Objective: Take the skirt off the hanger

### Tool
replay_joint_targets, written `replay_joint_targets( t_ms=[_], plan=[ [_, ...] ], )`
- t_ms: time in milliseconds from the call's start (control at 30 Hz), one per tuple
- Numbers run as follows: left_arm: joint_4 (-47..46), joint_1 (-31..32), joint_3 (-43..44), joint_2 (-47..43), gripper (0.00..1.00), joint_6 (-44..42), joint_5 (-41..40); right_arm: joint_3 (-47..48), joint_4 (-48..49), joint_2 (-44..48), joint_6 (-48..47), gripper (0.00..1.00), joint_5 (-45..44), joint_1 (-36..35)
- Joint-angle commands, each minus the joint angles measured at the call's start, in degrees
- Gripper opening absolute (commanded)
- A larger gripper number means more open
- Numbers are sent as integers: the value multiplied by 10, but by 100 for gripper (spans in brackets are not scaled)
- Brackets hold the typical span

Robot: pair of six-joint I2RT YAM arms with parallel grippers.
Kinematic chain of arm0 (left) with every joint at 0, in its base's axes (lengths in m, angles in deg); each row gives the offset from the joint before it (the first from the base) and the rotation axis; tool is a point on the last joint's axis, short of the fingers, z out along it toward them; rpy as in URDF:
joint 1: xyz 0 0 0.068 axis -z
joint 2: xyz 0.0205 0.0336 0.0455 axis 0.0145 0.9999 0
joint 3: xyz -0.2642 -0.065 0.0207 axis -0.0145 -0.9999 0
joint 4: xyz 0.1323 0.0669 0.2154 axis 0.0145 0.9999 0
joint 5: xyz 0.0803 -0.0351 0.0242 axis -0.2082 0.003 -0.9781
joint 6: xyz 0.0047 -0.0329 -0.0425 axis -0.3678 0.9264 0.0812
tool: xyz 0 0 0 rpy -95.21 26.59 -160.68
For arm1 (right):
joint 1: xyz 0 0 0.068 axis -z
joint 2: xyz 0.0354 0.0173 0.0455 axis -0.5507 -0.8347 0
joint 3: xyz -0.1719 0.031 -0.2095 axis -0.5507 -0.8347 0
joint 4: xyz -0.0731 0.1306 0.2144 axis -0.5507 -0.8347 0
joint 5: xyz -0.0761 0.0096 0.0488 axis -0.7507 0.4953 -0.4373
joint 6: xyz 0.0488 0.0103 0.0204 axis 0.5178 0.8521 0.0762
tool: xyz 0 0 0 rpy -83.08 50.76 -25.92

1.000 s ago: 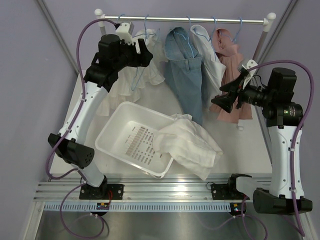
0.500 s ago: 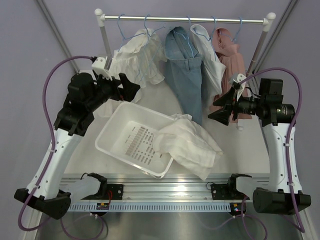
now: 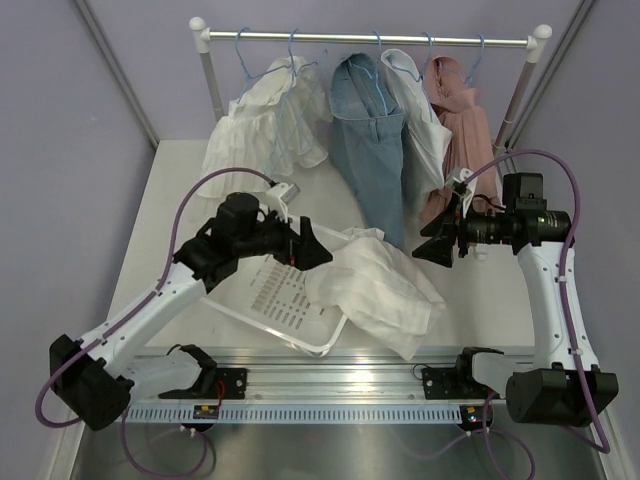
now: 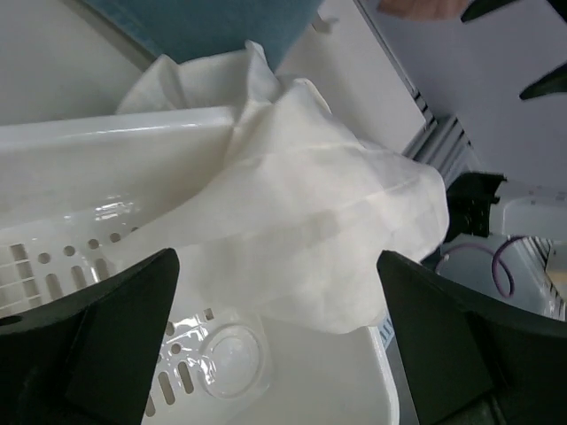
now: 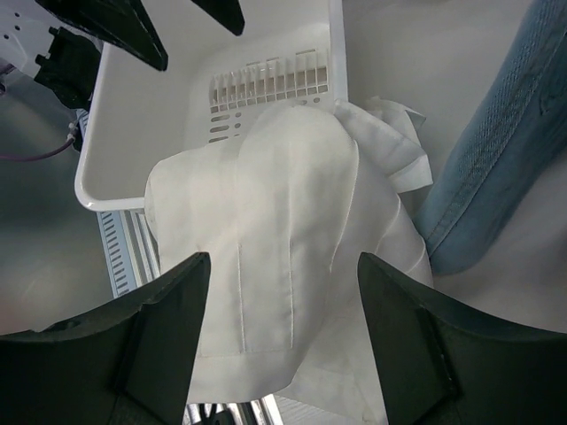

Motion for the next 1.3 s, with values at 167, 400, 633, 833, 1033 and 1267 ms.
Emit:
replay_joint_targets(
  t_ms=[167, 400, 633, 833, 1033, 1267],
  plan=[
    [-19, 55, 55, 92, 98, -105, -29, -17, -30, 16, -42, 75, 10, 2],
    [-71, 67, 74, 157, 95, -58, 10, -23, -28, 19, -42, 76, 11, 2],
    [-107, 71, 70, 197, 75, -25, 55, -21, -27, 15, -43, 75, 14, 2],
    [-99, 71, 91, 209, 16, -20, 79, -22, -23, 10, -42, 76, 15, 2],
    [-51, 71, 122, 171, 0, -39, 73, -20, -24, 11, -42, 76, 14, 2],
    [43, 70, 280, 125, 0, -47, 61, 13, -19, 7, -28, 76, 15, 2]
  ],
)
